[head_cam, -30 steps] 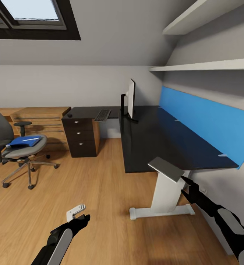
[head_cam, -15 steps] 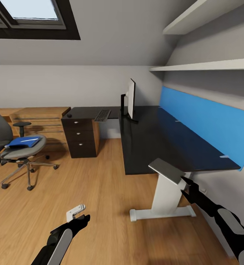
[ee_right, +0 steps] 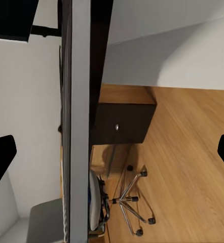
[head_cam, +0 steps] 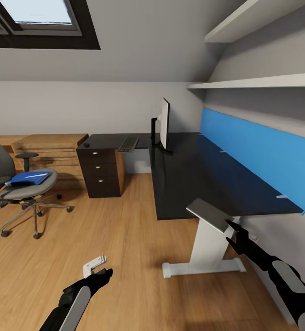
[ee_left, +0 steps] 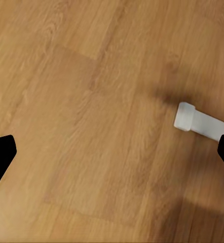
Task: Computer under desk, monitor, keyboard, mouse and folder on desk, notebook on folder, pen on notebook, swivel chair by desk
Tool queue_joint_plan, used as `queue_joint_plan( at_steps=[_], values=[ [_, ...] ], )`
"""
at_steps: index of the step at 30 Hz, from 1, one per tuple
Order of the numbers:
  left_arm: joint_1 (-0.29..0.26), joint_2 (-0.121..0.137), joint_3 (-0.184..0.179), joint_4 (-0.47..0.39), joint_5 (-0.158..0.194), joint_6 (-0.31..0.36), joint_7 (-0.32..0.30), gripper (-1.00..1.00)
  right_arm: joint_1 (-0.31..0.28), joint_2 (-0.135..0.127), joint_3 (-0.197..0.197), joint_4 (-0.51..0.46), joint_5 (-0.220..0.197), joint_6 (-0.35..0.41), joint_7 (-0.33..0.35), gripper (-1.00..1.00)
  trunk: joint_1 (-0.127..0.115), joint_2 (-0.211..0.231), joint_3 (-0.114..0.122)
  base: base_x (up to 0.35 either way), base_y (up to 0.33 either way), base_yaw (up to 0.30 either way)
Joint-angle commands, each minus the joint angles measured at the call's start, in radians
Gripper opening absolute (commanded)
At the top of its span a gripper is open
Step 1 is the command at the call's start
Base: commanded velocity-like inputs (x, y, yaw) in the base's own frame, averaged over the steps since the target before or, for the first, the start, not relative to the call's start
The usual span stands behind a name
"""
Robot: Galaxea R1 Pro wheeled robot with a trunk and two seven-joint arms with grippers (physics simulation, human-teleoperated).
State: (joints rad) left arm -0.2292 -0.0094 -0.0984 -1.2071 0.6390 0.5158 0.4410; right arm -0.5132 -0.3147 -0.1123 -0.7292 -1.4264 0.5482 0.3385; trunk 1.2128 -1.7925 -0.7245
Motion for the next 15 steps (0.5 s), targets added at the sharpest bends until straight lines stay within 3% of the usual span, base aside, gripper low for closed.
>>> queue_joint_plan(
  at_steps=[1,12,15],
  values=[
    [-0.001,0.000,-0.001,-0.001,0.010,0.001,0.010,1.00,-0.001,0.000,-0.003,0.000,-0.003,0.007,0.001,1.00,0.000,0.000,-0.001,0.109,0.129,0.000],
    [-0.001,0.000,-0.001,0.001,0.011,0.001,0.007,1.00,-0.001,0.000,-0.003,0.001,-0.003,0.007,0.001,1.00,0.000,0.000,-0.001,0.057,0.066,0.000],
    [-0.001,0.000,-0.001,0.001,0.011,0.001,0.008,1.00,-0.001,0.000,-0.003,0.001,-0.003,0.007,0.001,1.00,-0.011,0.021,0.008,0.003,0.004,0.000]
  ],
)
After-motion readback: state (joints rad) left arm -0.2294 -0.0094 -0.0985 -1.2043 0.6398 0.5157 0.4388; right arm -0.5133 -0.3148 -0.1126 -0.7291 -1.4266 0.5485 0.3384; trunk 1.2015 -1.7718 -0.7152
